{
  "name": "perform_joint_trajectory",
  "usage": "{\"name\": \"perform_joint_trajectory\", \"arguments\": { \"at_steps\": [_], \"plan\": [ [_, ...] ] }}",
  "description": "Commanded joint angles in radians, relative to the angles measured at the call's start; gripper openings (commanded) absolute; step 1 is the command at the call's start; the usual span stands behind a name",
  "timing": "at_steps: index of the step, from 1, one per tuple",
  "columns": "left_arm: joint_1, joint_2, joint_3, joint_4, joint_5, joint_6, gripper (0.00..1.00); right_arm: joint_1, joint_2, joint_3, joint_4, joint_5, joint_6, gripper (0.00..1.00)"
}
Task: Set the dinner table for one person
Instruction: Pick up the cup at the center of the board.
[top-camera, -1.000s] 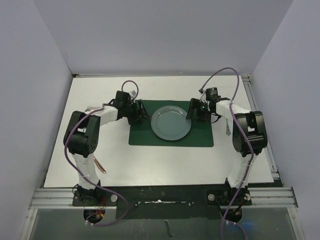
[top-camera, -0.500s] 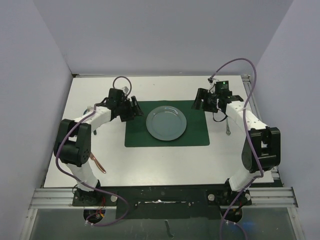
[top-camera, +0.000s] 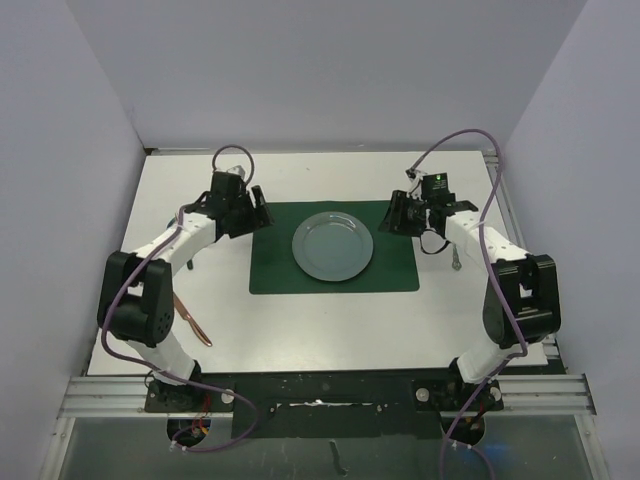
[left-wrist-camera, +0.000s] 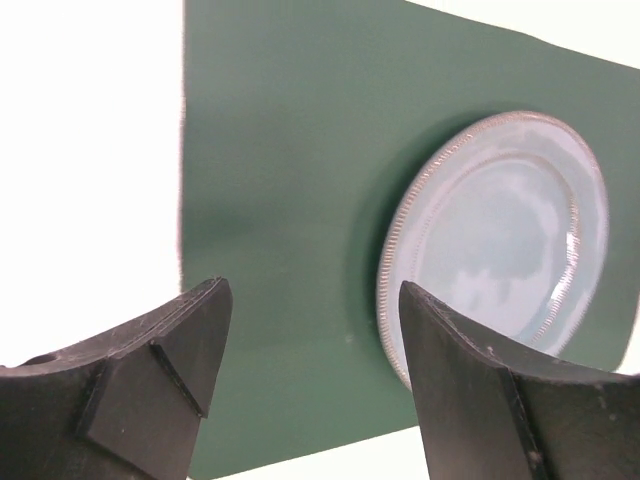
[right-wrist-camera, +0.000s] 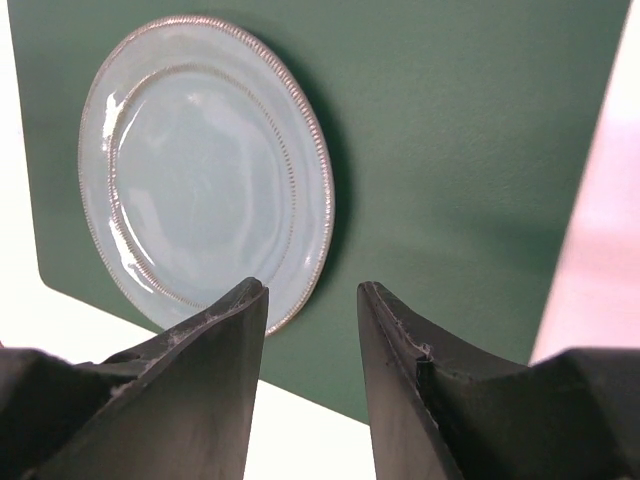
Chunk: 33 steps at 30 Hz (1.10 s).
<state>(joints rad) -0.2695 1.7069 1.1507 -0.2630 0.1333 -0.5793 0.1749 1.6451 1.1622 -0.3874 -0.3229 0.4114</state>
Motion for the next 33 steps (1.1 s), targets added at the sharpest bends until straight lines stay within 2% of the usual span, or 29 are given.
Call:
{"name": "perform_joint_trajectory", "arguments": {
  "at_steps": [1, 6, 10, 16, 19, 25, 33],
  "plan": [
    [-0.01, -0.088, 0.077, -0.113, -0.241, 0.072, 0.67, 0.039, -0.025, -0.007, 0.098, -0.042, 0.027, 0.42],
    [-0.063, -0.103, 0.127, -0.209, -0.506, 0.109, 0.67, 0.078, 0.02, 0.001, 0.128, -0.051, 0.031, 0.42],
    [-0.158, -0.062, 0.178, -0.294, -0.776, 0.117, 0.67, 0.105, 0.039, -0.006, 0.149, -0.058, 0.03, 0.42],
    [-0.252, 0.087, 0.293, -0.491, -1.145, 0.076, 0.67, 0.115, 0.033, -0.053, 0.196, -0.076, 0.033, 0.42],
    [-0.28, 0.193, 0.367, -0.671, -1.305, -0.019, 0.67, 0.117, 0.021, -0.096, 0.237, -0.098, 0.042, 0.42],
    [-0.285, 0.407, 0.522, -1.168, -1.501, -0.343, 0.69, 0.116, -0.005, -0.158, 0.279, -0.122, 0.036, 0.42],
    [-0.248, 0.447, 0.59, -1.18, -1.543, -0.318, 0.7, 0.115, -0.11, -0.222, 0.287, -0.129, 0.018, 0.42]
  ]
}}
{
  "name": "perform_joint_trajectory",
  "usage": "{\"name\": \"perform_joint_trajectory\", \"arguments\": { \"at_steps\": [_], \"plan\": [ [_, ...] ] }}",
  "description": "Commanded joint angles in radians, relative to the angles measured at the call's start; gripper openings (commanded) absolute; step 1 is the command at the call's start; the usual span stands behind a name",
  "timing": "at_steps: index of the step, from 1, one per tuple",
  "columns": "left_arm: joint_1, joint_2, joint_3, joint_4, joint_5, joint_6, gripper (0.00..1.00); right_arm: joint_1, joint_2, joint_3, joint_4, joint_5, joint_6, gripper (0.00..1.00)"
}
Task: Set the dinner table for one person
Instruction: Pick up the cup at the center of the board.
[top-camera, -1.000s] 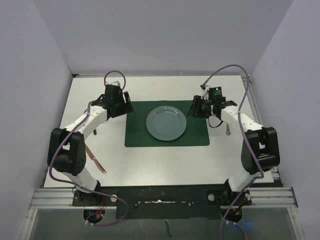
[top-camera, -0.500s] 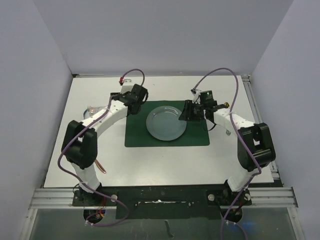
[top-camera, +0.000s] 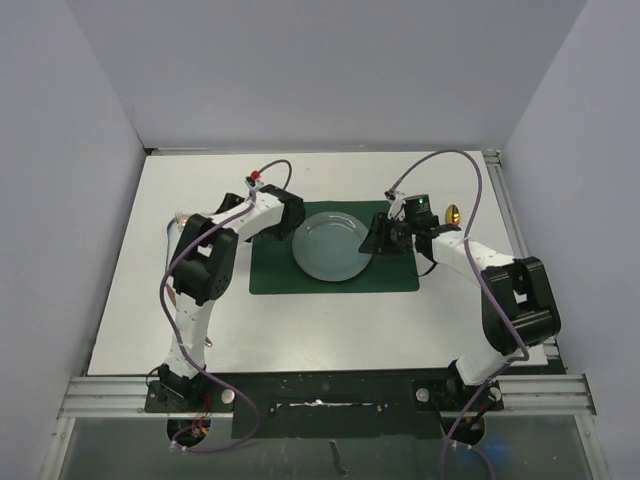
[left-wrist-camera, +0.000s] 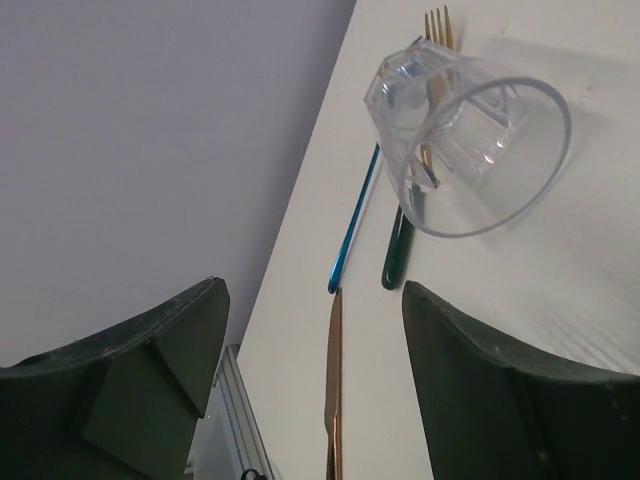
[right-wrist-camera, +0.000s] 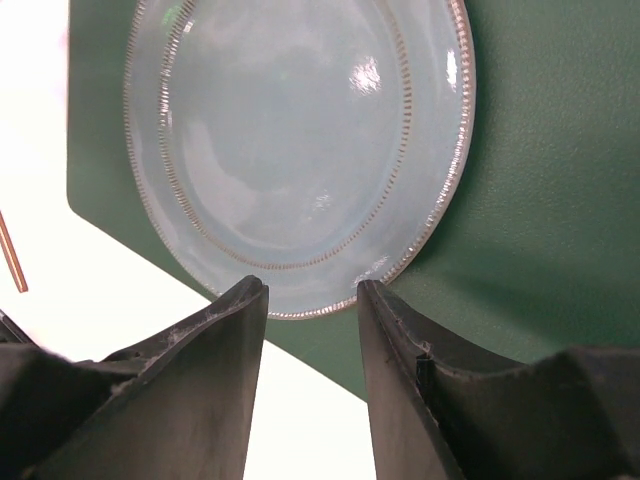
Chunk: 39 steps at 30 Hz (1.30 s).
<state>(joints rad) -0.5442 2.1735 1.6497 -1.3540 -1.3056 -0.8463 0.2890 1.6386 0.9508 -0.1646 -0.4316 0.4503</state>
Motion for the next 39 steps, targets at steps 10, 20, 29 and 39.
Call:
{"name": "perform_joint_trajectory", "arguments": {
  "at_steps": [10, 20, 29, 39],
  "plan": [
    [0.078, 0.073, 0.175, -0.089, -0.156, -0.044, 0.7, 0.001, -0.22, -0.04, 0.02, 0.019, -0.034, 0.42],
    [0.091, 0.118, 0.082, 0.036, -0.135, -0.055, 0.7, -0.001, -0.268, -0.058, -0.012, 0.045, -0.039, 0.43],
    [0.142, 0.058, -0.025, 0.424, 0.016, 0.193, 0.69, -0.002, -0.282, -0.068, -0.027, 0.062, -0.045, 0.43],
    [0.168, 0.094, 0.007, 0.491, -0.015, 0.204, 0.69, -0.005, -0.255, -0.076, -0.026, 0.063, -0.048, 0.43]
  ]
}}
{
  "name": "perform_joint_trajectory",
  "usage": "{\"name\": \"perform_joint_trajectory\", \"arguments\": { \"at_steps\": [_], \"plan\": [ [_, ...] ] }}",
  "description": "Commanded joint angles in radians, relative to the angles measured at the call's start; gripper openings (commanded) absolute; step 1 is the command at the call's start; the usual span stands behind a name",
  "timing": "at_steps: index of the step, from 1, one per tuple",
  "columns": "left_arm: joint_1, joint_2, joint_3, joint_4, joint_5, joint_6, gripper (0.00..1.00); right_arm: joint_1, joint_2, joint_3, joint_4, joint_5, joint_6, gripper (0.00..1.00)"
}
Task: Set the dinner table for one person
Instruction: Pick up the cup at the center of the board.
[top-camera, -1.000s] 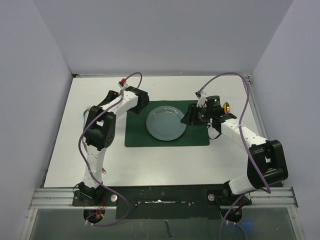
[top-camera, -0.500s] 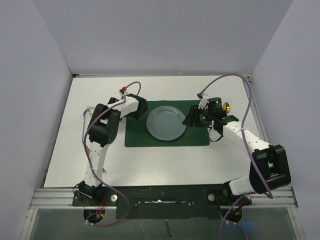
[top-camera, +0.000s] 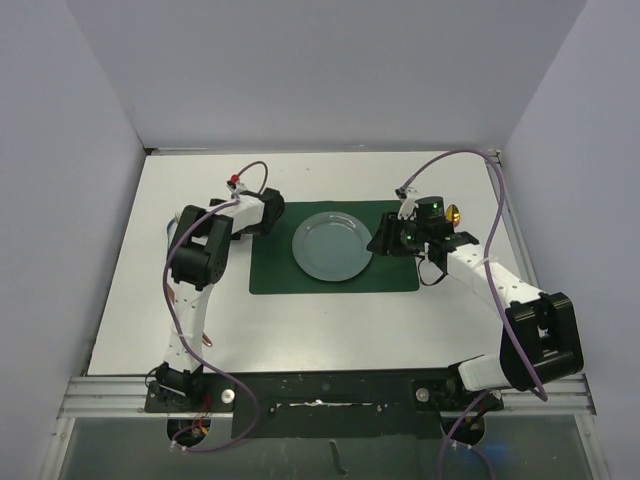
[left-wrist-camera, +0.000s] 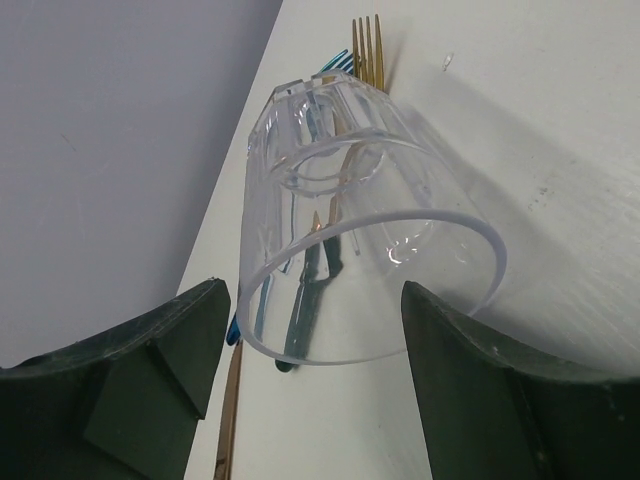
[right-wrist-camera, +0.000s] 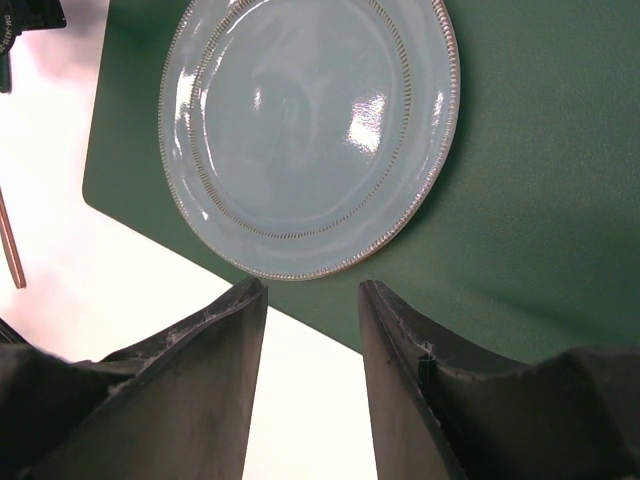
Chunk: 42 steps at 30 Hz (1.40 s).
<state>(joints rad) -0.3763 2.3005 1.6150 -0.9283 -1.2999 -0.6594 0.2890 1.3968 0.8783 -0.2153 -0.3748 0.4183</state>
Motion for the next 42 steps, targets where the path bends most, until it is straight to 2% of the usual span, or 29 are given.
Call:
{"name": "perform_joint_trajectory", "arguments": {
  "at_steps": [1, 5, 6, 8, 9, 10, 13, 15, 16, 25, 35, 42],
  "plan": [
    [0.0, -0.028, 0.045, 0.069, -0.02, 0.019, 0.69, -0.004, -0.011, -0.004, 0.024, 0.006, -0.016, 0.43],
    [0.002, -0.013, 0.051, 0.089, -0.041, 0.02, 0.67, -0.004, 0.001, -0.001, 0.021, 0.009, -0.019, 0.43],
    [0.003, -0.008, 0.053, 0.093, -0.047, 0.021, 0.62, -0.005, 0.003, -0.002, 0.02, 0.01, -0.018, 0.43],
    [0.007, 0.001, 0.064, 0.093, -0.052, 0.024, 0.32, -0.004, 0.013, -0.001, 0.02, 0.01, -0.021, 0.43],
    [0.009, 0.005, 0.068, 0.091, -0.05, 0.024, 0.23, -0.004, 0.02, 0.0, 0.019, 0.009, -0.022, 0.43],
    [0.011, 0.011, 0.075, 0.087, -0.05, 0.024, 0.17, -0.005, 0.027, 0.001, 0.019, 0.009, -0.022, 0.43],
    [0.018, 0.019, 0.081, 0.078, -0.051, 0.022, 0.15, -0.004, 0.046, 0.001, 0.023, 0.006, -0.023, 0.42],
    [0.022, 0.019, 0.081, 0.073, -0.052, 0.02, 0.03, -0.004, 0.06, 0.0, 0.026, 0.001, -0.023, 0.42],
    [0.024, 0.018, 0.079, 0.071, -0.051, 0.018, 0.0, -0.003, 0.065, 0.001, 0.028, -0.002, -0.021, 0.42],
    [0.028, -0.02, 0.091, 0.08, -0.015, 0.014, 0.0, -0.002, 0.101, 0.005, 0.037, -0.006, -0.021, 0.42],
    [0.027, -0.233, 0.112, 0.199, 0.218, 0.097, 0.0, 0.001, 0.132, 0.007, 0.058, -0.026, -0.006, 0.42],
    [0.04, -0.334, 0.152, 0.224, 0.392, 0.122, 0.0, 0.007, 0.14, 0.011, 0.065, -0.034, 0.003, 0.42]
  ]
}}
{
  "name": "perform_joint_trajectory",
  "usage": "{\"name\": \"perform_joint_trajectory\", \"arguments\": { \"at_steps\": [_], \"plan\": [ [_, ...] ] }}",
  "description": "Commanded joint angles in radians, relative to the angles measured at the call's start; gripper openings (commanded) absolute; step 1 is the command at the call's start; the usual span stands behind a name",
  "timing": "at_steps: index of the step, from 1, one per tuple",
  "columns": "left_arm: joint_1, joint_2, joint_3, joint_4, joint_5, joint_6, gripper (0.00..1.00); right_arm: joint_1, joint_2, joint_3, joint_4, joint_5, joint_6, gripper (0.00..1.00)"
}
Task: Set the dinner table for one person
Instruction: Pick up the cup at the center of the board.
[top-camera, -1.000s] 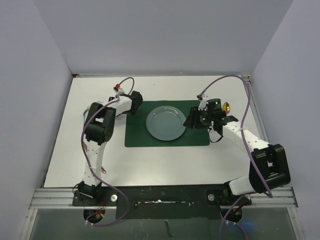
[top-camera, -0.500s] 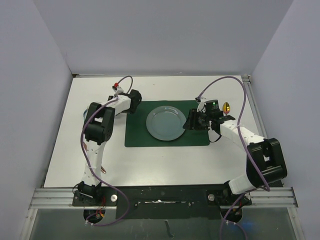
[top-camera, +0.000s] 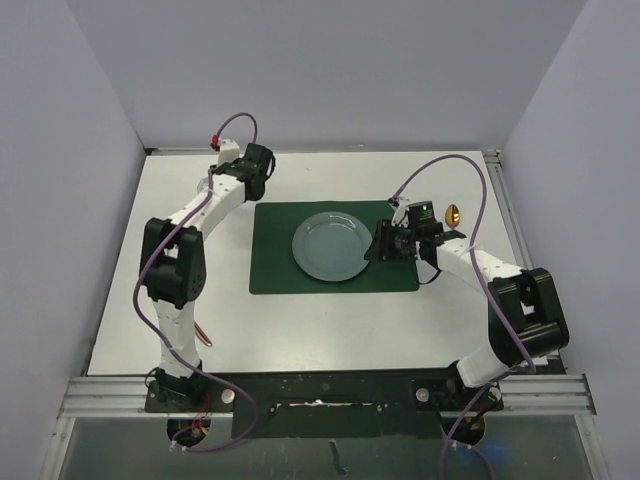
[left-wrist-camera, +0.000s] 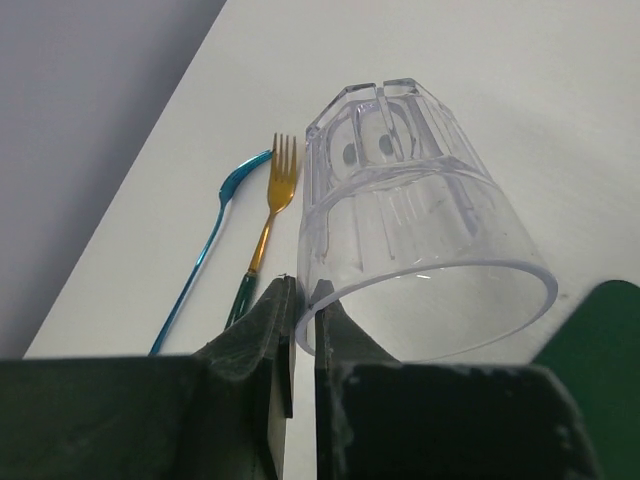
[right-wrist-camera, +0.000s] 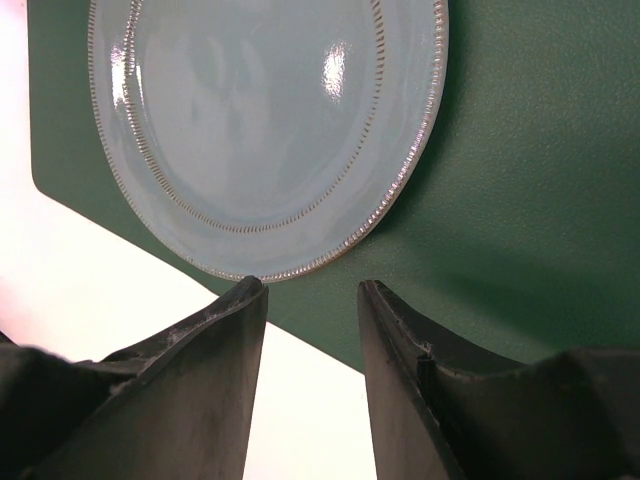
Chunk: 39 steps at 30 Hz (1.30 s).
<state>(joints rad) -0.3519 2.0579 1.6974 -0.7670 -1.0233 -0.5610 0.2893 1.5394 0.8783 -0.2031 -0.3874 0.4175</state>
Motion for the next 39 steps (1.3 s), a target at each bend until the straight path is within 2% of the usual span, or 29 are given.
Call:
{"name": "perform_joint_trajectory", "arguments": {
  "at_steps": [1, 16, 22, 27, 29, 32, 33, 36, 39],
  "plan": [
    [0.021, -0.1, 0.077, 0.061, 0.155, 0.021, 0.0, 0.007, -0.004, 0.012, 0.051, -0.022, 0.004, 0.42],
    [0.117, -0.124, 0.104, 0.125, 0.968, -0.047, 0.0, 0.017, -0.016, 0.037, 0.024, -0.007, 0.007, 0.42],
    [0.199, -0.104, 0.095, 0.177, 1.313, -0.109, 0.0, 0.03, -0.006, 0.049, 0.035, -0.013, 0.017, 0.42],
    [0.214, -0.028, 0.208, 0.092, 1.411, -0.091, 0.0, 0.034, 0.007, 0.06, 0.035, -0.013, 0.018, 0.42],
    [0.216, 0.031, 0.309, 0.019, 1.443, -0.077, 0.0, 0.038, 0.01, 0.062, 0.033, -0.014, 0.017, 0.42],
    [0.215, 0.154, 0.56, -0.158, 1.481, -0.037, 0.0, 0.039, 0.009, 0.06, 0.03, -0.01, 0.015, 0.42],
    [0.22, 0.159, 0.589, -0.16, 1.5, -0.043, 0.0, 0.04, 0.008, 0.061, 0.029, -0.007, 0.014, 0.42],
    [0.254, 0.131, 0.514, -0.091, 1.578, -0.082, 0.0, 0.043, 0.006, 0.064, 0.017, 0.0, 0.009, 0.42],
    [0.27, 0.144, 0.524, -0.158, 1.539, -0.031, 0.0, 0.043, 0.0, 0.069, 0.006, 0.005, 0.004, 0.42]
  ]
}}
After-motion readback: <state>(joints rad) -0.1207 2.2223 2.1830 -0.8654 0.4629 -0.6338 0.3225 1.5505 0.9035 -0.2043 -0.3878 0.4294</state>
